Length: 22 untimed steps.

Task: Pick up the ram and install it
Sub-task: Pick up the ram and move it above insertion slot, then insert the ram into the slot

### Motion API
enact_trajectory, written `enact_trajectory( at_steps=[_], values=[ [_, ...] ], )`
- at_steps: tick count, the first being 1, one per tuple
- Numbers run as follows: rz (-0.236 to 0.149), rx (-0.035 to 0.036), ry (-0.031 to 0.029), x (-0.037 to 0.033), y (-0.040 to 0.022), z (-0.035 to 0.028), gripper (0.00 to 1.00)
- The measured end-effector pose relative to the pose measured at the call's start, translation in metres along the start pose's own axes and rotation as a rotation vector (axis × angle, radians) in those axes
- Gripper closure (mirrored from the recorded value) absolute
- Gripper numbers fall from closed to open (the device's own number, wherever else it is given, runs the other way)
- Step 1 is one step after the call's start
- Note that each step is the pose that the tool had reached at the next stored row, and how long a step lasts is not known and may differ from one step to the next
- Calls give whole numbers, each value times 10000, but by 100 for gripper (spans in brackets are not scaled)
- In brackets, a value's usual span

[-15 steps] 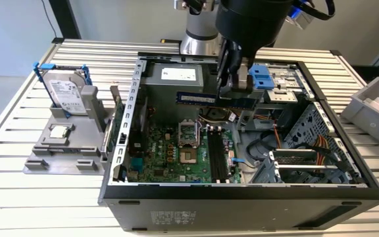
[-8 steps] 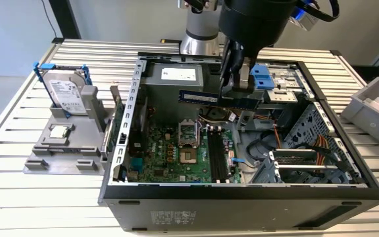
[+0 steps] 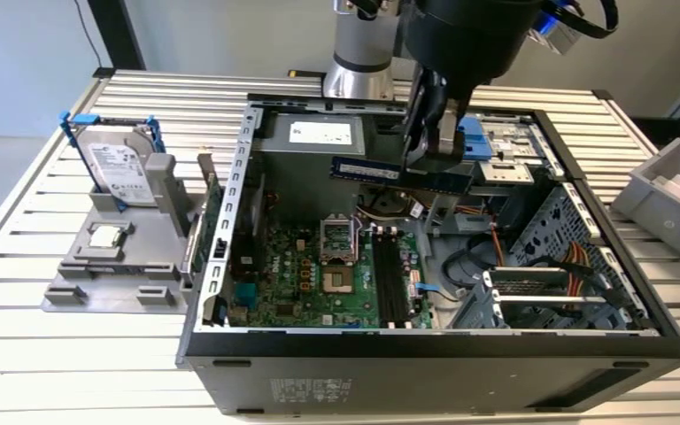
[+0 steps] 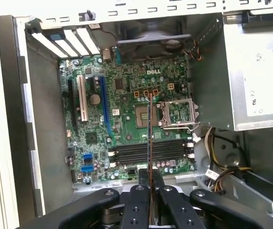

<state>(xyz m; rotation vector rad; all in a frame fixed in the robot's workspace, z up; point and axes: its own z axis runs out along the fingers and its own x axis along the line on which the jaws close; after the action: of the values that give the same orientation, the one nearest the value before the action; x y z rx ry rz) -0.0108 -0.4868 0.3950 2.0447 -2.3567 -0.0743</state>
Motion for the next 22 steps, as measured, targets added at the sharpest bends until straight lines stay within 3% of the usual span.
enact_trajectory(
  at_steps=[9, 22],
  values=[
    [0, 0, 0, -213, -137, 14, 100],
    [-265, -4, 14, -289, -198, 40, 100]
  ],
)
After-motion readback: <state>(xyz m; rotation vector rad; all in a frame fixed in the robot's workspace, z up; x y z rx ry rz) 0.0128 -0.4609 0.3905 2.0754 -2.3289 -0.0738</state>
